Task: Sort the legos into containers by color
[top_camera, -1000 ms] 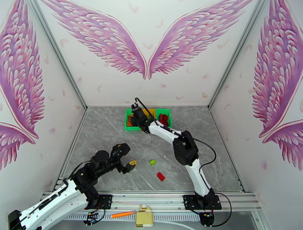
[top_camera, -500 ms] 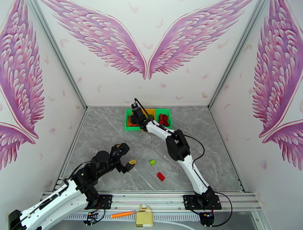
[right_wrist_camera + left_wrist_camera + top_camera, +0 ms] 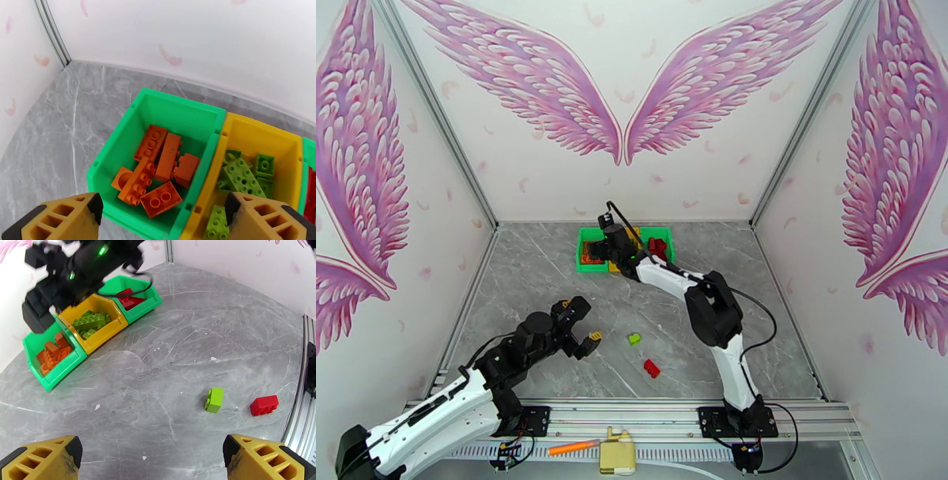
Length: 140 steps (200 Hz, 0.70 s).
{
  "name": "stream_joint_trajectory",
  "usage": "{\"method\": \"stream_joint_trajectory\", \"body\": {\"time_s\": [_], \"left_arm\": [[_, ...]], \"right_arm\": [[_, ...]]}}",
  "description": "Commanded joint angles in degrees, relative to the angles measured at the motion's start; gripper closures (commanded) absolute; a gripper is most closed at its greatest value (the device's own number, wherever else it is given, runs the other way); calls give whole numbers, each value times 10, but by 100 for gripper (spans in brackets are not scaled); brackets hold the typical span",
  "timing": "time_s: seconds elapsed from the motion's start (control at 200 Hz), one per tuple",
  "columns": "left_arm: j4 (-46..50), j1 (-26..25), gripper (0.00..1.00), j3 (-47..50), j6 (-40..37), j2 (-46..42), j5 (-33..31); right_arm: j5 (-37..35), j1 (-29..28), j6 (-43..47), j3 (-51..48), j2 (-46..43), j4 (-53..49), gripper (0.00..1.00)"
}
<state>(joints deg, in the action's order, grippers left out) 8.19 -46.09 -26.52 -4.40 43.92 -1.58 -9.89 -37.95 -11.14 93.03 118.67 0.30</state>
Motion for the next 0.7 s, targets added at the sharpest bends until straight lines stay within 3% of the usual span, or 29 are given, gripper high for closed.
{"method": "stream_joint_trajectory", "body": {"time_s": [0.0,0.31,0.695], "left_arm": [[-76,-19,1,10,9,44,-8],[-261,-81,1,-1,18,246,-5],[-302,-103,7,-68,-18,447,49]], "right_arm": [[-9,8,3,-90,-93,65,8],[-69,35,-8,-371,-342,88,6],[-94,65,-21,-534,-538,-22,6]]}}
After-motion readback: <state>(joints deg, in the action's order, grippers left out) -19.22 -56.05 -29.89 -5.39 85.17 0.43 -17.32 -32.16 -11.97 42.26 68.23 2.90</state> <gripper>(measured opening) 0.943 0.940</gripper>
